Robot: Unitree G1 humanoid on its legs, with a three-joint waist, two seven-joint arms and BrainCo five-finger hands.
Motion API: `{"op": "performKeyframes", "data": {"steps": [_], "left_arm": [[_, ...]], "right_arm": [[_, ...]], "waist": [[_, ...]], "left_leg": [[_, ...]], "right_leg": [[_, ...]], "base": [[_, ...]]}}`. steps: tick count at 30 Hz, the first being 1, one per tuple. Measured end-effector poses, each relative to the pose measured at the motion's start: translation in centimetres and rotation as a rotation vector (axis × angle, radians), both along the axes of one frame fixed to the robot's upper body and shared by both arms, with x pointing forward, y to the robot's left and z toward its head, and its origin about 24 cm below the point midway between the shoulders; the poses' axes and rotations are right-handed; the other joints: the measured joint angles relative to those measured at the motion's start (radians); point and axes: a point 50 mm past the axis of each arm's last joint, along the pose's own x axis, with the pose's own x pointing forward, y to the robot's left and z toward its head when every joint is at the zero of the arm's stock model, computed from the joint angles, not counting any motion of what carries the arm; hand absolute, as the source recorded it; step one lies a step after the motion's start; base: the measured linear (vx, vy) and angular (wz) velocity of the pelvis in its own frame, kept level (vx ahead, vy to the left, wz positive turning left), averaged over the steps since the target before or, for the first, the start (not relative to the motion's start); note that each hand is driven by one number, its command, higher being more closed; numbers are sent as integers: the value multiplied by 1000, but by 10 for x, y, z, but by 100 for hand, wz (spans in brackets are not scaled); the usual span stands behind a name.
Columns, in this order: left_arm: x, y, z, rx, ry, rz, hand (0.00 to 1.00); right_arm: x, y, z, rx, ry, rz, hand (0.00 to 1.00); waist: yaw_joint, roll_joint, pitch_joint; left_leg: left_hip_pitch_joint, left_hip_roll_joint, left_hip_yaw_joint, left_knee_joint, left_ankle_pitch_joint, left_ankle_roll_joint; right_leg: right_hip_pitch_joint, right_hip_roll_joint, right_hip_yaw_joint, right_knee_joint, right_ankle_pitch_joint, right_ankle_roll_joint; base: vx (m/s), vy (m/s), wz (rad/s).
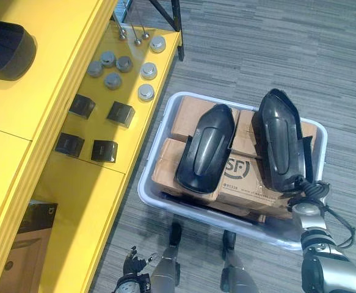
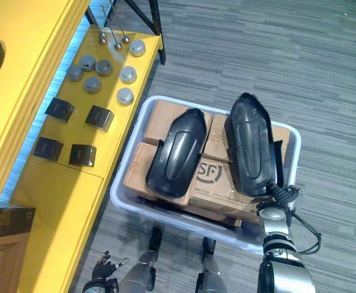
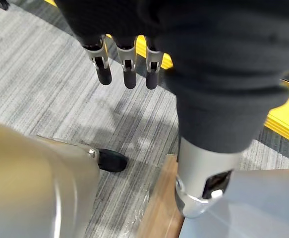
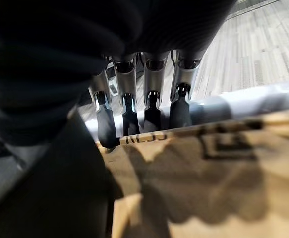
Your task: Walk over and take plastic housings, then place them on the shelf
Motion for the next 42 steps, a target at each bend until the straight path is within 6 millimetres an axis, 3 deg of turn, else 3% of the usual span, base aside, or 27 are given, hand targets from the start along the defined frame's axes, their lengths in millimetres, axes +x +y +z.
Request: {"op": "performKeyframes", "data": {"steps": [6, 9, 13, 17, 22, 30, 36, 42], "left_arm": [[9, -3, 19, -50, -124, 32, 0], [7, -1, 30, -74, -196, 33, 0], [0, 5, 48, -125, -299, 58, 0], [-3, 5, 71, -164, -410, 36, 0], [9, -6, 108, -274, -585, -8, 0], [30, -49, 129, -564, -646, -138, 0], [48, -92, 147, -708, -643, -303, 0], [59, -120, 164, -763, -650, -417, 0]], "right_arm": [[-25, 22, -8, -198, 28, 158, 100], [-44, 37, -15, -282, 46, 249, 100], [-74, 50, -23, -324, 64, 311, 100], [-95, 56, -9, -383, 19, 331, 100], [-95, 66, 11, -443, -63, 357, 100], [-85, 72, 16, -501, -65, 372, 100], [-70, 94, 21, -526, -107, 430, 100], [-63, 139, 18, -498, -161, 553, 100]], "waist": [[-14, 0, 0], [-37, -4, -29], [-60, -8, -101], [-61, -35, -217], [-62, -59, -288], [-68, -62, -356], [-88, -68, -399], [-92, -71, -404]], "left_leg": [[114, 17, 1, -13, -8, -9], [181, 18, 1, -42, -9, -12], [252, 23, 9, -100, 1, -9], [303, 28, 11, -132, 2, -12], [356, 23, 3, -151, 2, -11], [392, 6, 0, -177, 13, 3], [386, 5, -15, -179, 21, 3], [397, 7, -27, -175, 22, 2]], "right_leg": [[116, 13, -2, -18, -2, -2], [169, 15, -3, -17, -22, -7], [216, 20, -4, -28, -38, -2], [269, 24, -13, -64, -34, -8], [332, 14, -34, -82, -40, 0], [357, -6, -37, -78, -46, 8], [359, -7, -52, -82, -45, 8], [381, -5, -62, -87, -45, 7]], "base": [[9, -4, -1], [0, 0, 0], [24, -3, -3], [99, 11, 1], [85, 25, 10], [11, 30, 3], [13, 4, 6], [22, 9, 7]]}}
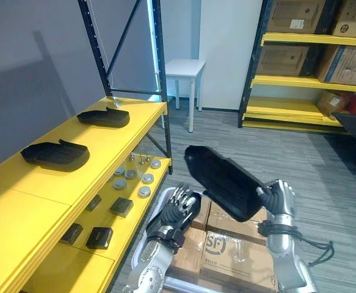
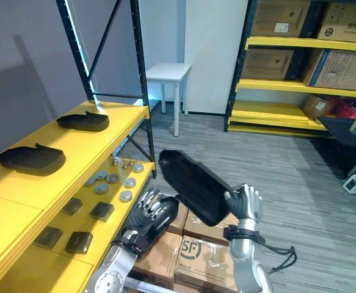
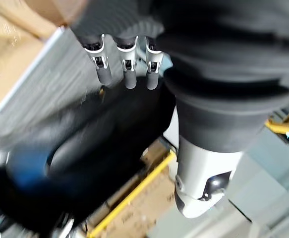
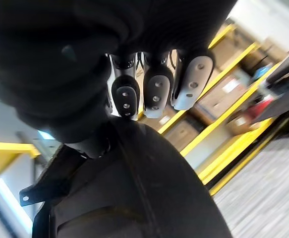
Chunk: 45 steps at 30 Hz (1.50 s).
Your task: Walk over and take plastic housings, then place them on the shelf
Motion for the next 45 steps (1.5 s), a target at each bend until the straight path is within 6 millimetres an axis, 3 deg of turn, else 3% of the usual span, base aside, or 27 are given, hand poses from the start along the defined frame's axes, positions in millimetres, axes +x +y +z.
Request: {"op": "performKeyframes", "data": {"steps": [6, 12, 19, 24, 27, 29, 36, 39, 45], "left_arm": [[5, -14, -2, 48, 30, -24, 0], [8, -11, -10, 138, 60, 36, 0], [10, -11, -1, 163, 20, 88, 0], [2, -13, 58, 8, -210, 104, 0], [-4, 3, 97, -103, -391, 204, 0], [-6, 10, 105, -114, -443, 243, 0], [-8, 20, 93, -68, -415, 327, 0], [-7, 25, 83, -36, -377, 370, 0], [0, 28, 42, 95, -204, 399, 0]], "right_arm": [[-2, 38, -4, 20, 2, 134, 100], [-3, 45, -4, 17, -19, 143, 100], [-4, 44, -2, 20, -62, 102, 100], [-2, 36, -10, 33, -46, 45, 100], [0, 21, -20, 48, -10, -41, 100], [0, 15, -22, 50, 1, -69, 100], [1, 9, -20, 47, -16, -119, 100], [8, 10, -7, 56, -75, -131, 100], [13, 17, 8, 88, -162, -144, 100]], "waist": [[-4, -18, -17], [-5, -28, -28], [-8, -32, -37], [-10, -32, -40], [-10, -31, -57], [-10, -32, -61], [-11, -32, -63], [-13, -32, -63], [-10, -32, -63]], "left_leg": [[3, -1, -11, 0, 1, -1], [1, -1, -17, -2, 3, -2], [2, 0, -15, -2, 3, -2], [14, -3, -15, -3, 3, -2], [15, -5, -18, -4, 3, -2], [16, -5, -22, -5, 5, -1], [21, -7, -31, -23, 19, -2], [20, -7, -32, -23, 20, -3], [16, -7, -36, -23, 20, -3]], "right_leg": [[8, -1, -13, 0, 0, 0], [9, -1, -21, -2, 0, 0], [11, 0, -20, -7, 1, -2], [22, -1, -21, -6, 1, -1], [24, -3, -24, -6, 0, -1], [26, -3, -28, -6, 0, 0], [26, -4, -38, -4, 0, 0], [26, -3, -39, -4, 0, 0], [24, -3, -43, -5, -1, 0]], "base": [[2, 3, 4], [6, 2, 4], [0, 0, 0], [0, 0, 0], [0, 0, 0], [10, 8, 7], [1, 3, 4], [0, 0, 0], [3, 1, 1]]}}
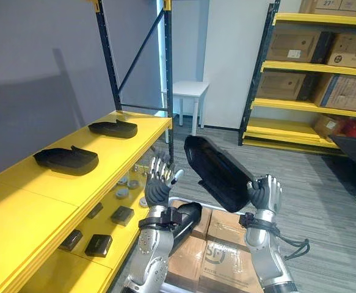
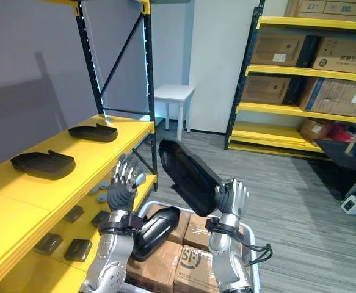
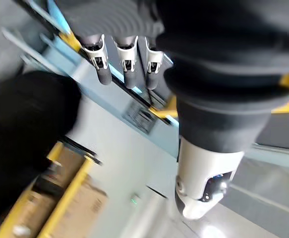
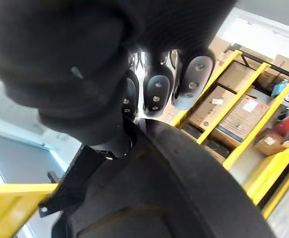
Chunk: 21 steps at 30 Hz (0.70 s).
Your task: Walk over and take plastic housings, then place them on the shelf
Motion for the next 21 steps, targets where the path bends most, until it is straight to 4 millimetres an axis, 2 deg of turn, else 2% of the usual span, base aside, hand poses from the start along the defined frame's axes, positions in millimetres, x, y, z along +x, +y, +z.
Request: {"op": "performKeyframes", "data": {"steps": [5, 10, 21], "left_arm": [[4, -3, -42, 111, 199, -20, 0], [0, 0, -67, 129, 321, -21, 0], [0, -1, -80, 39, 407, -49, 0]], "right_arm": [[-3, 10, 18, 12, -80, 35, 100], [-5, 23, 32, 9, -144, 89, 100], [-9, 54, 33, 12, -152, 242, 100]], "waist": [[0, 0, 0], [-2, 0, 0], [4, -1, 0]], "left_leg": [[-5, 2, 3, 0, 0, 0], [-5, 2, 18, 0, 0, 0], [-6, 25, 44, 0, -8, -11]], "right_leg": [[-7, 0, 3, 0, 0, 0], [-16, 2, 19, 1, 0, 0], [-21, 20, 45, -17, 12, -15]], "base": [[3, 1, -1], [13, 5, -9], [7, -3, -7]]}}
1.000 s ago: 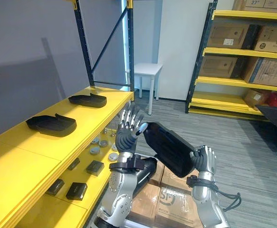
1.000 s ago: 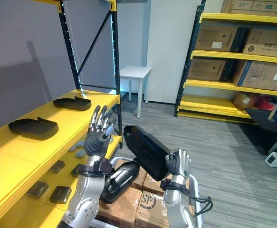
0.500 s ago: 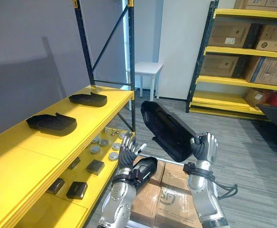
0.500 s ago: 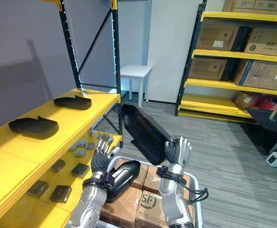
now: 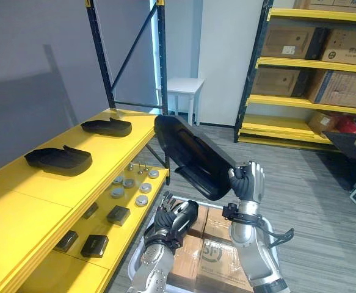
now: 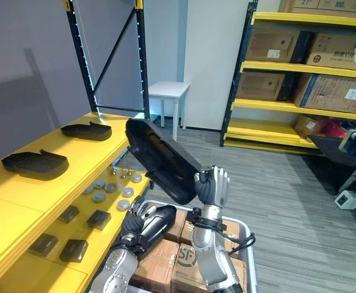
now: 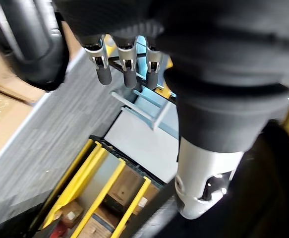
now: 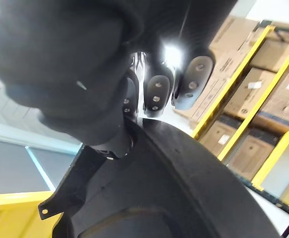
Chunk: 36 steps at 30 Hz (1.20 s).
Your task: Walk over and take plastic housings, then place them on the shelf
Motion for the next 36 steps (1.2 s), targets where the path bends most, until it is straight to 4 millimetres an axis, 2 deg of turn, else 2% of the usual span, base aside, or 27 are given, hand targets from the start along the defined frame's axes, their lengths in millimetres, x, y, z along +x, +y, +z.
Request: {"op": "performKeyframes", "data": {"steps": [3, 8, 14, 15, 19, 25, 28, 34, 36], "left_arm": [[5, -8, 6, -96, 1, -21, 0], [19, -16, 28, -222, -60, -37, 0], [22, -9, 27, -367, -36, 16, 0], [22, -7, 28, -424, -36, 26, 100], [24, 1, 28, -542, -34, 82, 100], [26, 9, 29, -573, -52, 123, 100], [26, 10, 29, -565, -64, 132, 100], [25, 11, 27, -517, -78, 126, 100], [21, 14, 24, -434, -96, 128, 100]], "right_arm": [[-2, 10, -1, -18, 7, 72, 100], [-9, 32, -7, -13, 30, 210, 100], [-12, 42, -14, 15, 55, 291, 100], [-13, 43, -16, 25, 69, 300, 100], [-19, 45, -25, 60, 105, 329, 100], [-22, 45, -31, 67, 124, 333, 100], [-23, 46, -32, 78, 117, 356, 100], [-24, 43, -36, 81, 131, 362, 100], [-27, 41, -44, 106, 158, 378, 100]], "waist": [[0, 0, 0], [-6, 0, 0], [-7, 0, 0], [-7, 0, 0], [-10, -1, 1], [-10, -8, 5], [-10, -27, 16], [-6, -36, 22], [-3, -37, 22]], "left_leg": [[0, 10, 1, 1, -3, -4], [0, 14, 3, 3, -5, -7], [0, 14, 3, 4, -6, -9], [1, 14, 3, 4, -6, -9], [1, 16, 7, 4, -7, -10], [2, 19, 9, 6, -9, -13], [2, 22, 10, 8, -10, -15], [1, 22, 9, 9, -10, -15], [-1, 22, 1, 12, -11, -15]], "right_leg": [[0, 10, 0, 0, 0, -2], [0, 14, 3, 0, 0, -2], [0, 14, 3, 0, 0, -2], [0, 14, 4, 0, 0, -2], [0, 15, 6, -1, 0, -2], [0, 19, 8, -1, 1, -5], [0, 21, 9, -1, 1, -6], [1, 21, 8, -1, 1, -6], [4, 21, 2, -1, 1, -6]], "base": [[5, -6, -1], [0, 0, 0], [0, 0, 0], [0, 0, 0], [0, 0, 0], [0, 0, 0], [0, 0, 0], [0, 0, 1], [0, 0, 7]]}}
